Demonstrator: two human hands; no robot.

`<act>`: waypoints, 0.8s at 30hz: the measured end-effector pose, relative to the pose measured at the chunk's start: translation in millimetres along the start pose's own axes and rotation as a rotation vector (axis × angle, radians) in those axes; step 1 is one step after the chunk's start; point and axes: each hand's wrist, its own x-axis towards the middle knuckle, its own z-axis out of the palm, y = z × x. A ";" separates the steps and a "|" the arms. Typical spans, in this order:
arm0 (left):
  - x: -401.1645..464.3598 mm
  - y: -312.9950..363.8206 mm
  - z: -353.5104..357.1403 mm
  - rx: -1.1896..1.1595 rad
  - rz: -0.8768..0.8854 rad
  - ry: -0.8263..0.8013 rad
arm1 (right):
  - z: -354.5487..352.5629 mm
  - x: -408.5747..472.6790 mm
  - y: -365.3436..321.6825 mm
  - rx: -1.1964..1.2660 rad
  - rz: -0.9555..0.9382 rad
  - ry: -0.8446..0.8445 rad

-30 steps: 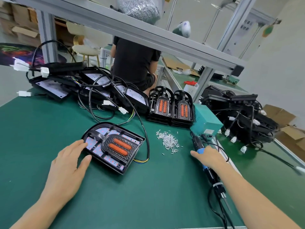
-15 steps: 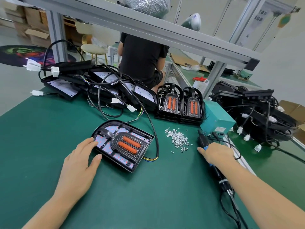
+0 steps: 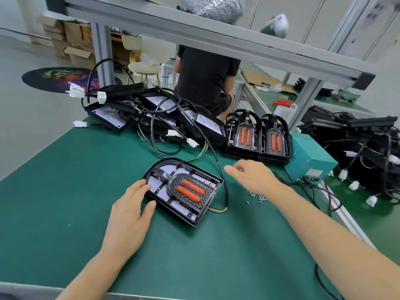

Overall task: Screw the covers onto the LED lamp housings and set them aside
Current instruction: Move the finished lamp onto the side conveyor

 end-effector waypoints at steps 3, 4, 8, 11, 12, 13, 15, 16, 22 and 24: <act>1.1 -2.2 1.6 0.001 -0.014 0.020 | 8.2 12.5 -27.7 0.221 -0.046 -0.032; 1.7 -3.1 2.3 0.010 -0.025 0.036 | 10.1 18.5 -33.8 0.270 -0.032 -0.034; 3.6 -4.8 7.5 0.173 -0.128 0.088 | 18.5 41.5 -41.8 0.480 0.074 -0.091; 5.6 -0.5 13.1 0.263 -0.172 0.050 | 25.1 52.1 -44.6 0.666 0.130 -0.187; 7.1 1.6 14.6 0.261 -0.185 0.045 | 26.9 54.8 -46.5 0.694 0.130 -0.230; 8.6 3.9 15.9 0.247 -0.200 0.046 | 28.7 56.9 -48.1 0.694 0.115 -0.268; 11.2 8.4 18.1 0.198 -0.216 0.060 | 29.8 58.6 -51.3 0.667 0.056 -0.309; 11.5 10.8 19.1 0.166 -0.219 0.067 | 29.2 58.7 -53.0 0.658 0.023 -0.316; 18.0 20.0 21.5 -0.312 -0.296 0.100 | 21.8 51.0 -59.4 0.602 -0.135 -0.330; 23.5 26.8 22.1 -0.565 -0.315 0.068 | 21.9 45.9 -60.2 0.579 -0.152 -0.386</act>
